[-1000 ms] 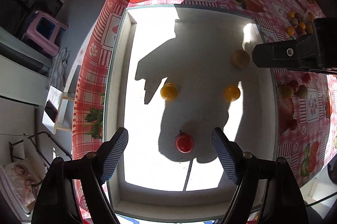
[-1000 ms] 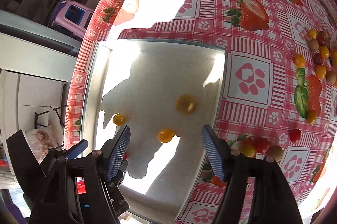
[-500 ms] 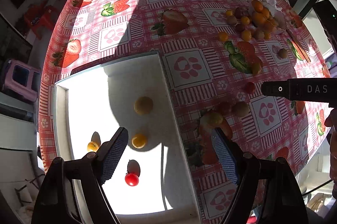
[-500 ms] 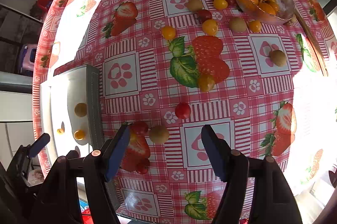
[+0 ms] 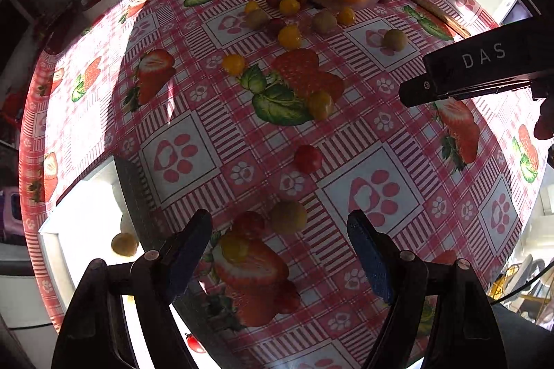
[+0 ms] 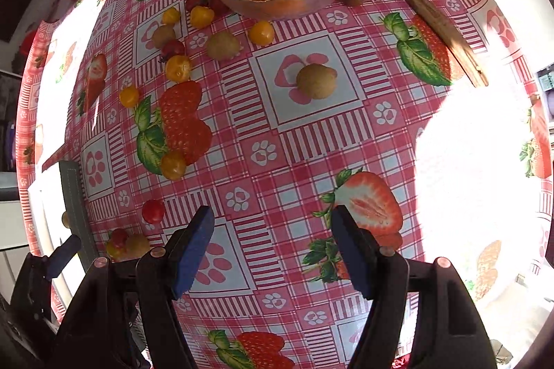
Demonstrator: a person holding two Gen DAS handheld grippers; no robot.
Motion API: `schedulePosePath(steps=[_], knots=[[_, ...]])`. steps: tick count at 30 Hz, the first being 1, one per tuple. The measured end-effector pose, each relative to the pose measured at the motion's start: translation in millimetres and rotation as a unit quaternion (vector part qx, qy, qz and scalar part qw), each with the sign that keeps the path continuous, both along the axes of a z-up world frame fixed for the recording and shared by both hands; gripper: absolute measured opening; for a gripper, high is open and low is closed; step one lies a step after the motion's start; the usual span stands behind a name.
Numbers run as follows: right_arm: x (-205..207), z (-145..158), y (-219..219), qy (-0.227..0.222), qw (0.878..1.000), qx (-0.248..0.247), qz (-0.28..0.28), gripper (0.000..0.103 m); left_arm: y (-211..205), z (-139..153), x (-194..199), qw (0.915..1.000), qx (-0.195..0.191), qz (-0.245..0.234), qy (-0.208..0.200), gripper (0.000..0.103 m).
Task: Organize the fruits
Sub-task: 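Move both open tools back over the scattered fruits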
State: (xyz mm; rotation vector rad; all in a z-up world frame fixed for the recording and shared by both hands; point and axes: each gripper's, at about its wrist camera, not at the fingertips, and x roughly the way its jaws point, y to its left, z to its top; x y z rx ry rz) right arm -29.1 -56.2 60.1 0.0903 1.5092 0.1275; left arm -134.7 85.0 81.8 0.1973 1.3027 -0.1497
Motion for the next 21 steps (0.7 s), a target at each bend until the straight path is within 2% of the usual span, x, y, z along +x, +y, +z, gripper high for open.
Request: schedulePosePath(steps=[6,17,19,21], knots=[[20.7,-4.3,-16.2,-0.016,1.000,-0.009,-0.002,0.074,-7.3,-3.2,27.1,0.9994,-0.022,0.026,0.001,0.082],[61.8,-17.0,-21.3,-0.041,0.999,-0.024,0.004,0.073,-13.8,-32.2,50.0,0.9971,-0.026,0.064,0.031,0.081],[66.9,-18.8,-18.6,-0.046,0.999,-0.026,0.011,0.068,-14.0,-35.5,50.0,0.9967,-0.024,0.069,0.035,0.081],[72.7,-22.4,-15.3,-0.046,0.998,-0.028,0.017,0.063,-13.3,-40.5,50.5,0.9959,-0.027,0.075,0.045,0.070]])
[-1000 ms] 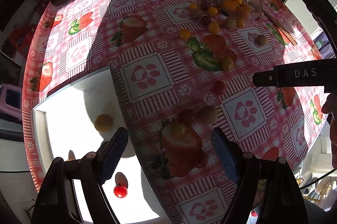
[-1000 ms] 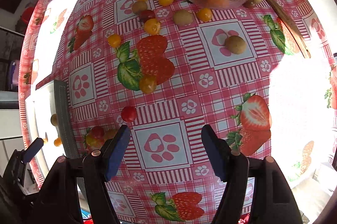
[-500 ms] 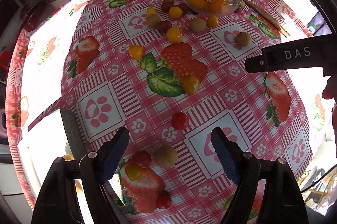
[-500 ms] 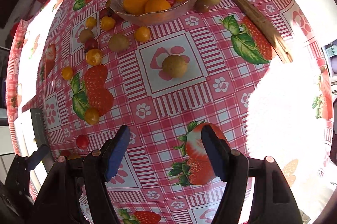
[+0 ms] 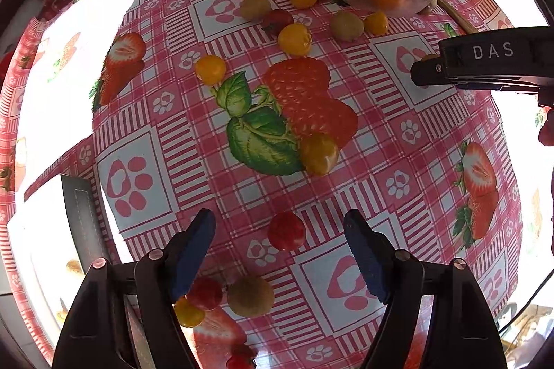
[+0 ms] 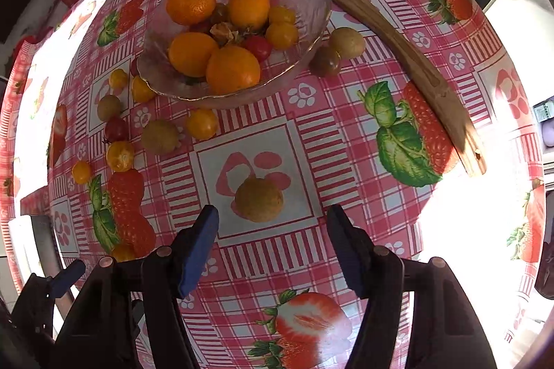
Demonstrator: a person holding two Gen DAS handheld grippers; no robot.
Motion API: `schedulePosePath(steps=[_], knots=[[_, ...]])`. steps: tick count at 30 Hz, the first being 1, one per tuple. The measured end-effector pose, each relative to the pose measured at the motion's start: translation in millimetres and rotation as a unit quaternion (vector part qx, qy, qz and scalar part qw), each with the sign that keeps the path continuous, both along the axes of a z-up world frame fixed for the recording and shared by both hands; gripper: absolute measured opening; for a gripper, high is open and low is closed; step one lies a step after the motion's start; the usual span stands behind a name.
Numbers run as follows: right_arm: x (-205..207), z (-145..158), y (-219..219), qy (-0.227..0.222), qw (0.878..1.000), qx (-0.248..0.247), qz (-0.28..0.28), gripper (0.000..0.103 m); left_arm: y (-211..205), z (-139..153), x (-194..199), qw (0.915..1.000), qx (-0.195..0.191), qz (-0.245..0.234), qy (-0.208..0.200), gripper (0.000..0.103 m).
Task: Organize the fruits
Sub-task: 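Move both open tools back over the scattered fruits, then grasp a red cherry tomato with the left tool while the right tool grasps a brown kiwi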
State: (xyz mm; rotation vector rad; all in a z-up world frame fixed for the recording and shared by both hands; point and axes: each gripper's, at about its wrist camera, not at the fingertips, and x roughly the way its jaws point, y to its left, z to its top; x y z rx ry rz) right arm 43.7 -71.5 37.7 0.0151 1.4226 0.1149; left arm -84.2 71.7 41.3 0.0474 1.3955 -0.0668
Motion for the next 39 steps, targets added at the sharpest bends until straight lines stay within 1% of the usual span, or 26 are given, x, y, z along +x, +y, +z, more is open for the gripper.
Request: schedulePosePath(steps=[2,3,4,5,6,7,9,10,13,17,21,27,31,34,35,36,38,39], knots=[[2.2,-1.8,1.8,-0.006,1.000,-0.009,0.004,0.058,-0.3,-2.6,-1.1,1.0000,-0.002,0.004,-0.001,0.070],[3.0,-1.8,2.4,-0.008,1.000,-0.013,0.005,0.053,-0.7,-2.7,-1.9,1.0000,-0.003,0.004,-0.002,0.069],[4.7,-2.1,3.9,-0.010,1.000,-0.017,0.007,0.046,-0.8,-2.8,-2.6,1.0000,-0.004,0.004,-0.002,0.068],[6.2,-1.9,5.4,-0.013,1.000,-0.020,0.009,0.041,0.5,-3.5,-2.9,1.0000,-0.005,0.004,-0.005,0.063],[7.1,-1.5,6.2,-0.014,1.000,-0.022,0.011,0.030,-0.1,-2.1,-3.6,0.9999,-0.006,0.002,-0.008,0.053],[7.9,-1.5,6.0,-0.013,1.000,-0.021,0.011,0.030,-0.8,-1.3,-3.8,0.9999,-0.007,0.000,-0.009,0.047],[10.4,-1.3,5.2,-0.012,1.000,-0.016,0.009,0.030,-2.9,0.6,-1.1,0.9999,-0.013,-0.005,-0.009,0.025],[12.6,-1.3,6.8,-0.012,1.000,-0.015,0.009,0.030,-2.5,1.5,1.0,0.9998,-0.018,-0.004,-0.007,0.023],[9.8,1.2,5.2,-0.008,1.000,-0.009,0.009,0.030,5.1,3.0,3.5,0.9987,-0.049,0.011,0.001,0.023],[-7.0,7.3,0.3,-0.003,1.000,0.002,0.008,0.030,17.8,10.4,-0.3,0.9965,-0.079,0.029,0.003,0.023],[-23.6,14.0,1.0,0.003,1.000,0.013,0.010,0.030,26.9,20.5,-6.7,0.9950,-0.093,0.036,0.001,0.023],[-48.7,26.3,4.8,0.011,1.000,0.025,0.016,0.030,41.8,32.9,-17.5,0.9940,-0.100,0.045,-0.006,0.023],[-60.6,29.3,7.4,0.014,0.999,0.027,0.020,0.030,45.5,28.0,-18.1,0.9952,-0.085,0.049,-0.006,0.023],[-66.4,33.1,3.5,0.018,0.999,0.028,0.018,0.030,40.1,19.1,-13.9,0.9967,-0.072,0.038,-0.005,0.024],[-68.3,34.6,2.9,0.018,0.999,0.029,0.018,0.030,38.6,16.6,-13.3,0.9967,-0.073,0.034,-0.004,0.025],[-68.9,35.0,2.7,0.019,0.999,0.029,0.018,0.030,37.4,16.8,-13.3,0.9963,-0.079,0.032,-0.008,0.037],[-70.5,36.4,3.1,0.019,0.999,0.029,0.022,0.030,32.6,16.3,-11.8,0.9973,-0.067,0.029,-0.013,0.053],[-70.9,36.5,3.7,0.019,0.999,0.029,0.024,0.030,28.8,14.4,-9.9,0.9975,-0.065,0.025,-0.013,0.053]])
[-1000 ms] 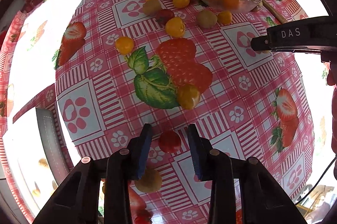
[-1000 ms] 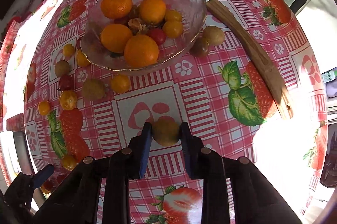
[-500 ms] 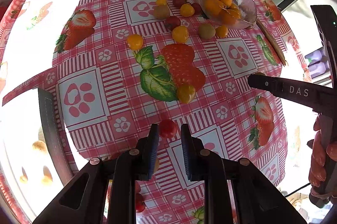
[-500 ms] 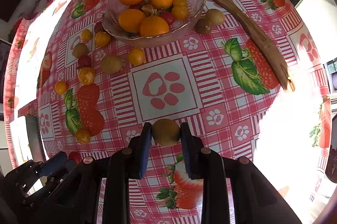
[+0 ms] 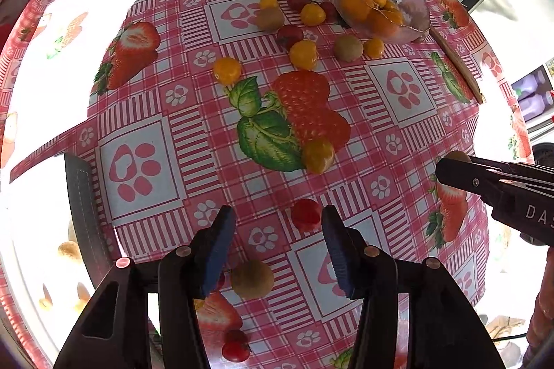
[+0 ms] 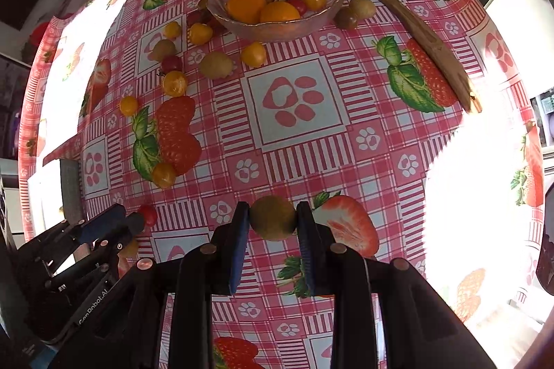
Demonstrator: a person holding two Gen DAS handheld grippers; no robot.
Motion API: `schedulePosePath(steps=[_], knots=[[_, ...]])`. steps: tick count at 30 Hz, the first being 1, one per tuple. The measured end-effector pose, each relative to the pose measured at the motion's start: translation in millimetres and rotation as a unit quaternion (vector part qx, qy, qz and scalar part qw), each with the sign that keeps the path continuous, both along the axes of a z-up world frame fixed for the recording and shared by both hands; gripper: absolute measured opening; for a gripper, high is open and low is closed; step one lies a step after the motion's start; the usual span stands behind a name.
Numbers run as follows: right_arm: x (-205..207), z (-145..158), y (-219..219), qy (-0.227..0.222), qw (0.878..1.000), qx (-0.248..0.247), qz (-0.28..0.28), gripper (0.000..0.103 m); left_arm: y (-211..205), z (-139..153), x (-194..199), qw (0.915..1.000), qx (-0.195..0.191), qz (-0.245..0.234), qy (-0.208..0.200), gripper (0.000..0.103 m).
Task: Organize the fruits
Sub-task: 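Grasp a red cherry tomato with the left tool while the right tool grasps a brown kiwi, then carry both fruits into the white tray and open both tools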
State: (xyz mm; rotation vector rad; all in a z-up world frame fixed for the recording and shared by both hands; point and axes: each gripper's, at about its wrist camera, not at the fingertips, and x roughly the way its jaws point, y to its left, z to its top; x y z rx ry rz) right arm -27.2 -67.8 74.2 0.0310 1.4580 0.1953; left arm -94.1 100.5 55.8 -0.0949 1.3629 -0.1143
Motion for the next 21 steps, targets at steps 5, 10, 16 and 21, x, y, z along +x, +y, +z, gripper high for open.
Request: schedulePosePath(steps=[5,10,16,21], knots=[[-3.0,-1.4,-3.1,0.002,1.000,0.000,-0.004,0.030,-12.0,-13.3,5.2,0.9998,0.011,-0.006,0.015,0.052],[-6.2,-1.8,-11.6,0.004,1.000,0.002,-0.016,0.030,-25.6,-12.3,5.4,0.9986,0.043,-0.031,0.002,0.034],[-9.7,-1.2,-14.9,0.005,1.000,0.004,-0.020,0.030,-24.4,-6.1,11.0,0.9997,0.007,-0.023,0.007,0.021],[-12.9,2.5,-10.7,0.004,1.000,0.008,-0.015,0.030,-12.5,11.6,1.8,0.9998,-0.014,-0.012,-0.001,0.021]])
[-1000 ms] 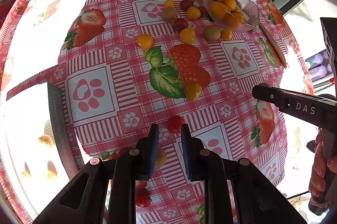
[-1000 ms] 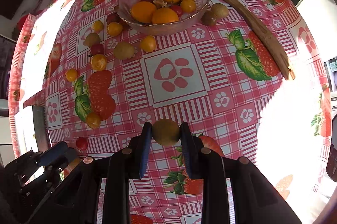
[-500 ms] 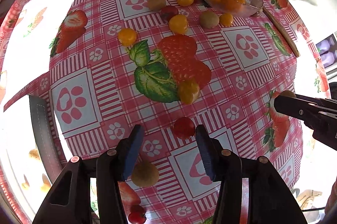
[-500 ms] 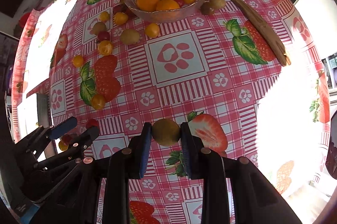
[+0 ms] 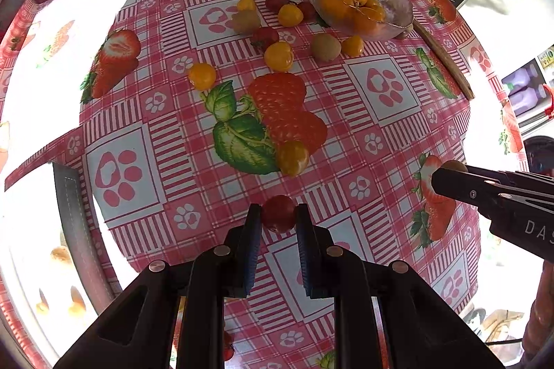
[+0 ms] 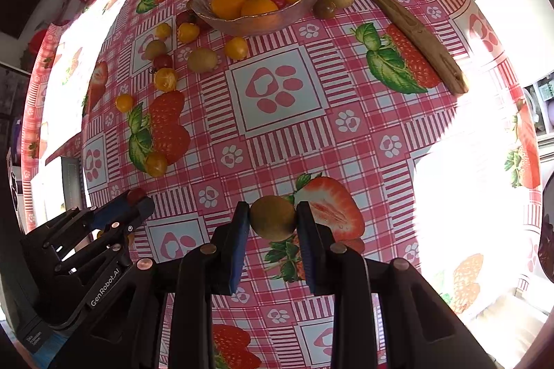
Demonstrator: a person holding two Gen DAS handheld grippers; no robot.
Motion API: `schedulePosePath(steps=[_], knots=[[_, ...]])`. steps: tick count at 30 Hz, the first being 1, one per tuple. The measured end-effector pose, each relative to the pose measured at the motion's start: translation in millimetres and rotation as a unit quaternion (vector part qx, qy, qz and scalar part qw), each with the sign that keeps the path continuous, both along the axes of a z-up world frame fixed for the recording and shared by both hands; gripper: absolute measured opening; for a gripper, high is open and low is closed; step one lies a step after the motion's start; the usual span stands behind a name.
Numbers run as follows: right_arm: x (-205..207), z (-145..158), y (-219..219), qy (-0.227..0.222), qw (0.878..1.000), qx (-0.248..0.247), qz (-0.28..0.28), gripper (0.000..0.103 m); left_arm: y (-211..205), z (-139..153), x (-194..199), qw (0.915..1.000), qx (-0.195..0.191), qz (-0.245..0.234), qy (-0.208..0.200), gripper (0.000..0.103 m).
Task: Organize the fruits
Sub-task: 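Carry both fruits into the white tray and open both tools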
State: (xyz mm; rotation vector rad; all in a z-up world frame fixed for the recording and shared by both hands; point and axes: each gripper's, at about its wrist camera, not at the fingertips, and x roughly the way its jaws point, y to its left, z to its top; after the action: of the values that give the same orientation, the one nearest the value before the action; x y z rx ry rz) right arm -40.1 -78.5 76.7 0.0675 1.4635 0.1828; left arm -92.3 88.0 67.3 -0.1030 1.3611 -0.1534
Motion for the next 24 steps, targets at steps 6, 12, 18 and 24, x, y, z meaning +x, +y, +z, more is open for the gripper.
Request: schedulePosePath(steps=[6,12,18,24], knots=[[-4.2,5.6,17.0,-0.002,1.000,0.003,0.017,0.030,22.7,16.5,-12.9,0.9996,-0.011,0.021,-0.014,0.021],[-9.9,10.6,47.8,-0.004,0.999,0.006,0.045,0.030,50.6,26.7,-32.9,0.9985,-0.010,0.049,-0.022,0.021],[-30.3,12.7,90.7,-0.005,0.996,0.009,0.086,0.030,87.8,33.0,-60.6,0.9958,-0.003,0.088,-0.027,0.021],[-53.5,12.6,140.3,-0.003,0.991,0.017,0.131,0.030,131.8,35.6,-92.9,0.9906,0.007,0.134,-0.027,0.021]])
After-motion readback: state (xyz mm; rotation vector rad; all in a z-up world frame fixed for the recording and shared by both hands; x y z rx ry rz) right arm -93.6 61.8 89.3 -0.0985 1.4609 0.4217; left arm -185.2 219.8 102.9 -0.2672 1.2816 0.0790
